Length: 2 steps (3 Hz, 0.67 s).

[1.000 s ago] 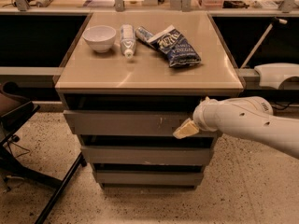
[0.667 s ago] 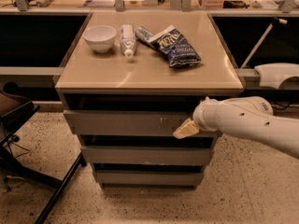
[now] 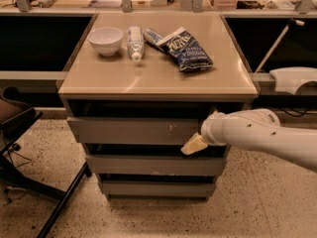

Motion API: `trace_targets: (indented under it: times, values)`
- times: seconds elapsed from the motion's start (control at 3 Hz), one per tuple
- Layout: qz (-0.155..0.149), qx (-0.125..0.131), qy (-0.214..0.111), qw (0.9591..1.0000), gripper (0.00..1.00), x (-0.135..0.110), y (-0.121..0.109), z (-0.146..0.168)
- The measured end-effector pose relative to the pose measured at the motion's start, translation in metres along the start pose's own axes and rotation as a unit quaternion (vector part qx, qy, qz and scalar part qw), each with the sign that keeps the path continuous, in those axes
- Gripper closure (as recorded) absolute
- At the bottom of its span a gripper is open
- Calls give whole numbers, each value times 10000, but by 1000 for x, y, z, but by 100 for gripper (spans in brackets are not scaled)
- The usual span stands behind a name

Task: Open top drawer

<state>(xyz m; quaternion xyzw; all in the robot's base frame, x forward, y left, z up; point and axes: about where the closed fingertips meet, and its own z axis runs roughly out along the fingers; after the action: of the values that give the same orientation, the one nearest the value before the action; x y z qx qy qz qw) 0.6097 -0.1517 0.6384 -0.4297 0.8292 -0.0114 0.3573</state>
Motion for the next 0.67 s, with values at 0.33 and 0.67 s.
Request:
trace_targets:
  times: [0.33, 0.67]
  values:
    - [0, 0, 0, 10000, 0, 0, 0, 0]
    - [0, 0, 0, 10000, 19, 0, 0, 0]
